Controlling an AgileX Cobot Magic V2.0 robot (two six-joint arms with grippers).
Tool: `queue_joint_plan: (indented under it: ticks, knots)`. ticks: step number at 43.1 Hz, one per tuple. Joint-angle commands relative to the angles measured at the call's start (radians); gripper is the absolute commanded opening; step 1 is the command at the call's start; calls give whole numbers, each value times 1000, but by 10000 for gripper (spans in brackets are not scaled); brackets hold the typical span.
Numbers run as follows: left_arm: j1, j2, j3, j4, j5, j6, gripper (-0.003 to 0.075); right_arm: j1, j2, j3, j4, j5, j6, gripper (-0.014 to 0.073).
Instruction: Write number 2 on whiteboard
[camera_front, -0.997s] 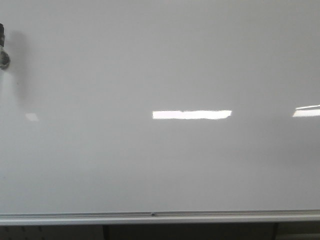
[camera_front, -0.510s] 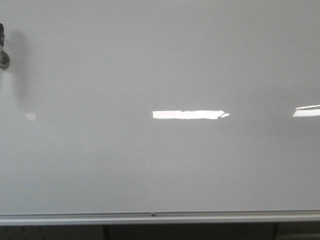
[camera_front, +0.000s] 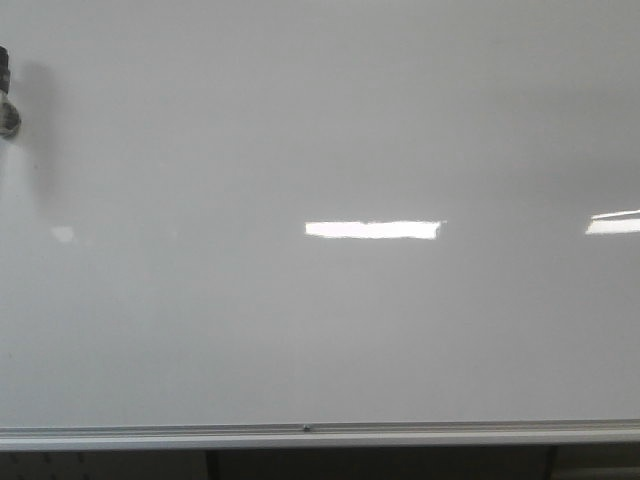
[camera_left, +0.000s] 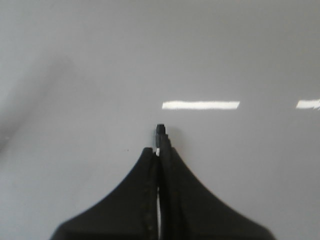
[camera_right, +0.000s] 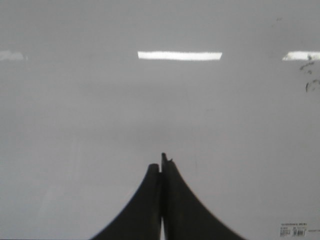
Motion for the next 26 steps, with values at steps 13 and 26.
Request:
queue_joint_plan:
  ticks: [13, 26]
  knots:
    - [3, 174, -20, -2, 33, -4, -20, -4, 182, -31, 2, -54, -11, -69]
    - [3, 272, -21, -2, 48, -3, -14, -4, 239, -31, -12, -48, -30, 36]
